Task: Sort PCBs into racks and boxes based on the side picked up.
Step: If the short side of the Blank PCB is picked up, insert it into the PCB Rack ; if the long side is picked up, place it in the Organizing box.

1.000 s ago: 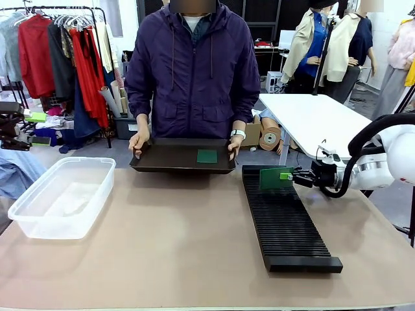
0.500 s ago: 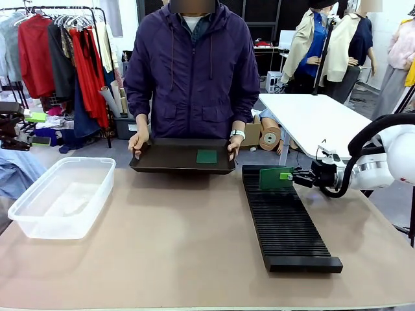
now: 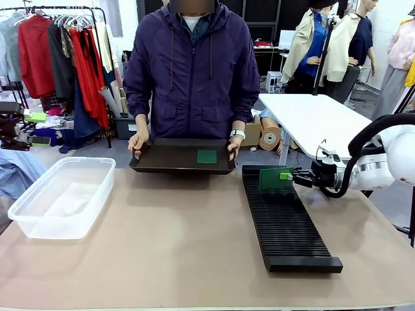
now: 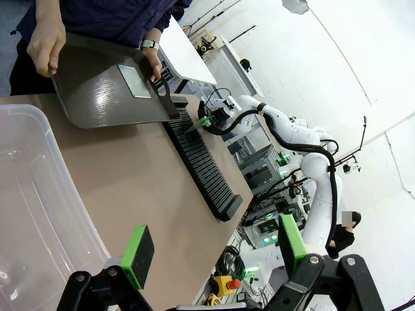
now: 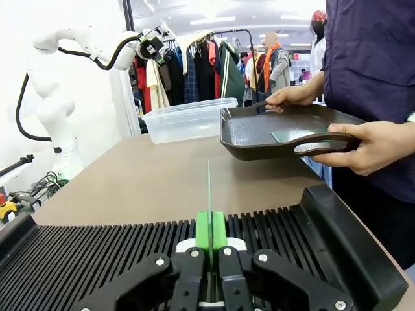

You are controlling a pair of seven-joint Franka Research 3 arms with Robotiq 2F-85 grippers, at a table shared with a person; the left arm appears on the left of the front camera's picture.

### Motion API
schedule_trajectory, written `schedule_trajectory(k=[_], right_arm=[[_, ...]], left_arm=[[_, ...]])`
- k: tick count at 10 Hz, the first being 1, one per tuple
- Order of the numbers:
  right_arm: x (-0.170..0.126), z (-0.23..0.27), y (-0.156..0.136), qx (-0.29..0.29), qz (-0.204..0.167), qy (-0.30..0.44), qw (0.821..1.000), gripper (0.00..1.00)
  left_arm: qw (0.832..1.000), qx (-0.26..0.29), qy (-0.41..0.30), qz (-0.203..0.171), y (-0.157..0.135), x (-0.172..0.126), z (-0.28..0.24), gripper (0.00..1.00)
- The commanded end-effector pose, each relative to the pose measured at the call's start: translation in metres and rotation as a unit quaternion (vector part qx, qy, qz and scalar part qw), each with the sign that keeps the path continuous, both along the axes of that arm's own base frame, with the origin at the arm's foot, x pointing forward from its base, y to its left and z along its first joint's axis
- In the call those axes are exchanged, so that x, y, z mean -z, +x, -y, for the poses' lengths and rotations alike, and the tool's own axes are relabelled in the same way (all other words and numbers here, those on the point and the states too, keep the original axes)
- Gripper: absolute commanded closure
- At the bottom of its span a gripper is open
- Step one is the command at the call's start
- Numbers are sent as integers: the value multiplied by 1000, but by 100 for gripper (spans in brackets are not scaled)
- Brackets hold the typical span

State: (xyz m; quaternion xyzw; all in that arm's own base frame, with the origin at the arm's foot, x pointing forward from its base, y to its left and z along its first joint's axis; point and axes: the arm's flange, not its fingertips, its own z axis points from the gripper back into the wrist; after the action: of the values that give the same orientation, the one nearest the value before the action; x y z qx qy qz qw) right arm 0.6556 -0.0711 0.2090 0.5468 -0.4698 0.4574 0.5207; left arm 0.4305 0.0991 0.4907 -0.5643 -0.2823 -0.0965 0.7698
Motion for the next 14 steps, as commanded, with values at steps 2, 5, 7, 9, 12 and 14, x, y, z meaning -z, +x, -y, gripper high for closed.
schedule_trajectory(k=[2, 5, 7, 9, 12, 14], right_arm=[[6, 2, -1, 8, 7, 18, 1000, 100], [11, 1, -3, 0, 1, 15, 1000, 100], [14, -1, -2, -4, -2, 13, 1000, 100], [17, -3, -2, -5, -2, 6, 1000, 100], [18, -4, -2, 5, 6, 2, 1000, 100], [17, -4, 0, 14, 6, 8, 1000, 100]], left_arm=[[1000, 2, -3, -1, -2, -2, 0, 0], [1000, 2, -3, -1, -2, -2, 0, 0], [1000, 2, -3, -1, -2, -2, 0, 0], [1000, 2, -3, -1, -2, -2, 0, 0], [1000, 2, -3, -1, -2, -2, 0, 0], [1000, 2, -3, -1, -2, -2, 0, 0]])
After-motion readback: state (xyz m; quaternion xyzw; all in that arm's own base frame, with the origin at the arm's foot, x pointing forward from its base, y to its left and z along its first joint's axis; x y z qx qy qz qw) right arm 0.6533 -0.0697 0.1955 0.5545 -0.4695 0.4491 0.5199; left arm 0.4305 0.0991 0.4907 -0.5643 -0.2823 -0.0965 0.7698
